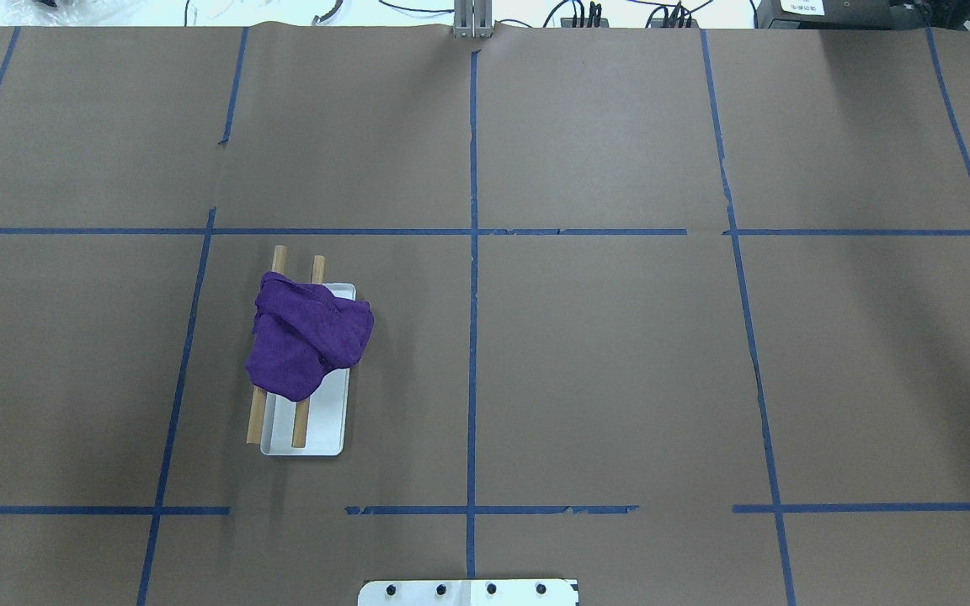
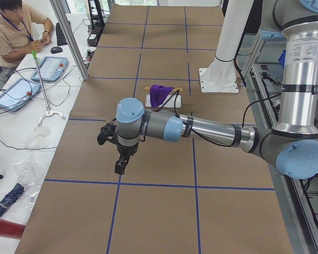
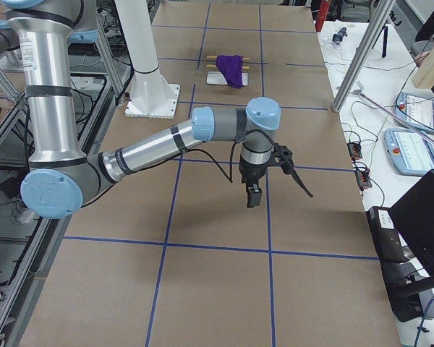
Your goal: Hang towel on rack
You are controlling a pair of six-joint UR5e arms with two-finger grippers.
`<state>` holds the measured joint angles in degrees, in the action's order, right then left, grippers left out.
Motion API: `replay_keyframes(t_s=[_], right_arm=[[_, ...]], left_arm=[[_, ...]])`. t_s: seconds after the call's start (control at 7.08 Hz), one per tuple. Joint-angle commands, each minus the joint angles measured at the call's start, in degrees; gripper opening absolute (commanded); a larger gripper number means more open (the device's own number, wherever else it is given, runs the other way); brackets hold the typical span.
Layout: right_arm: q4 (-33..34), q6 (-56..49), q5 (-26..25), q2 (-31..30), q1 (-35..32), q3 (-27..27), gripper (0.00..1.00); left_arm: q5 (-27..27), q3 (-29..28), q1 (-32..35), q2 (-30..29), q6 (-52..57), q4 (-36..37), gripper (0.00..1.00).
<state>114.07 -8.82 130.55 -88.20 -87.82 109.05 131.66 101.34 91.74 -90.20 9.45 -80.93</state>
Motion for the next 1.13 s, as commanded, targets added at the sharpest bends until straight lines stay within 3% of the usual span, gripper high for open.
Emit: replay_keyframes(t_s=[0.0, 0.42, 0.57, 0.99], right_arm=[[-1.74, -0.24, 1.90, -1.00, 0.28, -5.58, 1.00], [-9.36, 0.29, 1.99, -2.50, 1.52, -8.49, 1.00], [-10.18, 0.38, 2.86, -2.50, 1.52, -8.85, 1.00], [-10.36, 0.12, 5.77, -2.50, 1.52, -9.47, 1.00]], left_arm=[[2.37, -0.52, -1.46, 1.25, 0.48, 4.03, 1.00], [2.98, -0.61, -2.88, 1.34, 0.48, 0.19, 1.00], [3.69, -2.53, -2.88, 1.60, 0.39, -3.49, 1.00], [3.69, -3.60, -2.88, 0.73, 0.57, -3.71, 1.00]])
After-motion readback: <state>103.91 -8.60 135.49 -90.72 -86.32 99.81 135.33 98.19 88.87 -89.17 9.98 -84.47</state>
